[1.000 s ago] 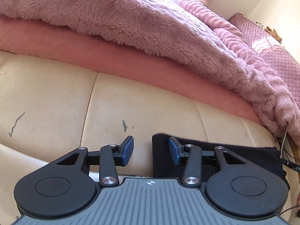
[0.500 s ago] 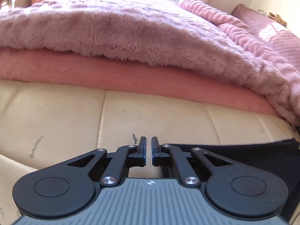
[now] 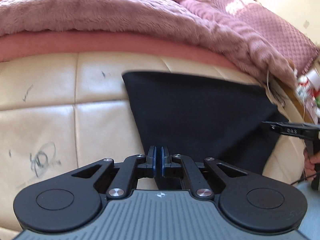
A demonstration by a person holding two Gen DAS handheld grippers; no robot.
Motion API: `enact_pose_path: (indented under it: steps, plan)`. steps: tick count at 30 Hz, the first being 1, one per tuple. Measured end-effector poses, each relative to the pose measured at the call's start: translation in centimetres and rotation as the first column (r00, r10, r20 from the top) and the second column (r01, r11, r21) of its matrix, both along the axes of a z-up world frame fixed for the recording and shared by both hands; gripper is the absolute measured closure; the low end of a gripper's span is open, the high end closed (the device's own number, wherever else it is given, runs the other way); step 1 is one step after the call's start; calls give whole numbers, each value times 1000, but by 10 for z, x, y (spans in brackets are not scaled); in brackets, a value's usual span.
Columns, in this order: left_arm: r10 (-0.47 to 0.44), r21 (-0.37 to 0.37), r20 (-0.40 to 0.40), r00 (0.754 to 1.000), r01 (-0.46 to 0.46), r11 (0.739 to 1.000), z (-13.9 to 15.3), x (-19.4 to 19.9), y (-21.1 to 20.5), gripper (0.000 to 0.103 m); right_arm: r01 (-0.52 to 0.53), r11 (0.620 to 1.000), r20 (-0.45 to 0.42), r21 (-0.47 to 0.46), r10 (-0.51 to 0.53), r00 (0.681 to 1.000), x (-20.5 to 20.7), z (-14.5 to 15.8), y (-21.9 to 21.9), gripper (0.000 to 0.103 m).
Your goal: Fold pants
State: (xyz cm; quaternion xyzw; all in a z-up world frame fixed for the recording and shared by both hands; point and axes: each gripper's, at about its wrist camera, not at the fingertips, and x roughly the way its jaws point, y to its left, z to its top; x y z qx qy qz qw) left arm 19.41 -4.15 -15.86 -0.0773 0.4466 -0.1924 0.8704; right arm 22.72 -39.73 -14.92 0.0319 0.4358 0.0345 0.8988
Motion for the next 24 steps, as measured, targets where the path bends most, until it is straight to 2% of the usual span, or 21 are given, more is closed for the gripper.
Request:
enact_pose_path:
  steps: [3, 5, 7, 10, 12, 13, 15, 17, 21, 22, 24]
  plan:
    - [-50, 92, -3, 999, 50, 995, -8, -12, -11, 99, 10, 1000, -63, -1, -10, 998, -7, -12, 12, 87]
    - [-72, 145, 26, 997, 68, 987, -11, -23, -13, 99, 19, 1000, -69, -15, -20, 997, -10, -13, 16, 87]
    - [-71, 143, 22, 997, 67, 987, -11, -28, -9, 99, 10, 999, -75, -42, -13, 997, -11, -16, 21, 87]
    - [-89, 194, 4, 996, 87, 977, -9, -37, -2, 99, 1, 998, -75, -67, -6, 997, -11, -16, 24, 87]
    - [-73, 187, -2, 997, 72, 980, -4, -43, 5, 98, 6, 998, -74, -67, -11, 997, -12, -15, 22, 87]
    - [-53, 161, 0, 999, 52, 986, 1, -45, 10, 97, 14, 998, -74, -65, -19, 997, -13, -14, 22, 87]
    - [-16, 96, 19, 1000, 14, 995, 8, -44, 16, 85, 37, 998, -63, -48, -40, 997, -19, -8, 23, 86]
    - [-6, 68, 42, 999, 4, 998, 12, -43, 16, 61, 41, 999, -40, 0, -41, 998, -27, -1, 28, 86]
    - [-110, 209, 89, 990, 89, 974, 7, -43, -20, 56, 3, 1000, -9, 14, -3, 1000, -45, 5, 54, 86]
    - [-120, 225, 89, 989, 97, 969, 4, -45, -25, 56, -6, 1000, 1, 24, 6, 1000, -49, 6, 60, 86]
    - [-119, 266, 70, 990, 97, 959, -4, -43, -34, 62, -15, 999, 6, 51, 14, 1000, -53, 5, 68, 86]
